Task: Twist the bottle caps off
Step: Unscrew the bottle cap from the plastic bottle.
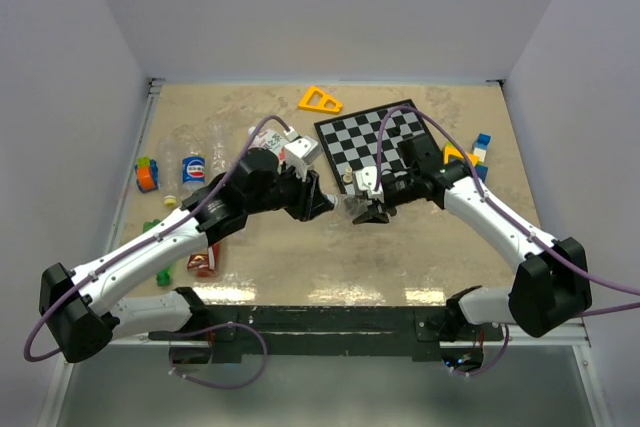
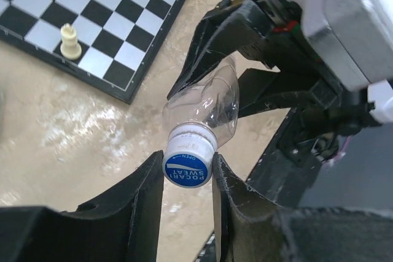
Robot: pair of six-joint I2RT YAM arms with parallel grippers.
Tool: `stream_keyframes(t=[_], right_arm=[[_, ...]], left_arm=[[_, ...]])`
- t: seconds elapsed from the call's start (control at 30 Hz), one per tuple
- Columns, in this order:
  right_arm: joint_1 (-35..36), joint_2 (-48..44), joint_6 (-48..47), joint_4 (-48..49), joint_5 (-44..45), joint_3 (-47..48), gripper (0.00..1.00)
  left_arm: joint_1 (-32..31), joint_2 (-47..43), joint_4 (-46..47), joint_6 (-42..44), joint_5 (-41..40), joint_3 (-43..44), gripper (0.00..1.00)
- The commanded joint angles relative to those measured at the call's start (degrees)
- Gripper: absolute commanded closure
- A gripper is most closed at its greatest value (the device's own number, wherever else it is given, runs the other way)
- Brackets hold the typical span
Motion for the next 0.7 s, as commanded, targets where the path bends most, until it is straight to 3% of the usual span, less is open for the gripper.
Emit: stream_keyframes(t=[0.0,0.53,0.67], right_arm=[[-0.52,-0.11,-0.52,-1.42,1.94,0.89,1.0],[-0.52,-0.11,-0.08,-0.89,2.29,0.71,1.0],[-0.52,-0.2,-0.08,-0.89,2.38,0.71,1.0]], left_arm=[[0.62,-2.28,-4.38,-18.01,-8.69,3.41,1.0],[1.68,-3.86,-3.41,-16.08,-10.71,2.0,1.0],[1.76,-3.16,-3.5,-15.38,-10.35,2.35,0.84]])
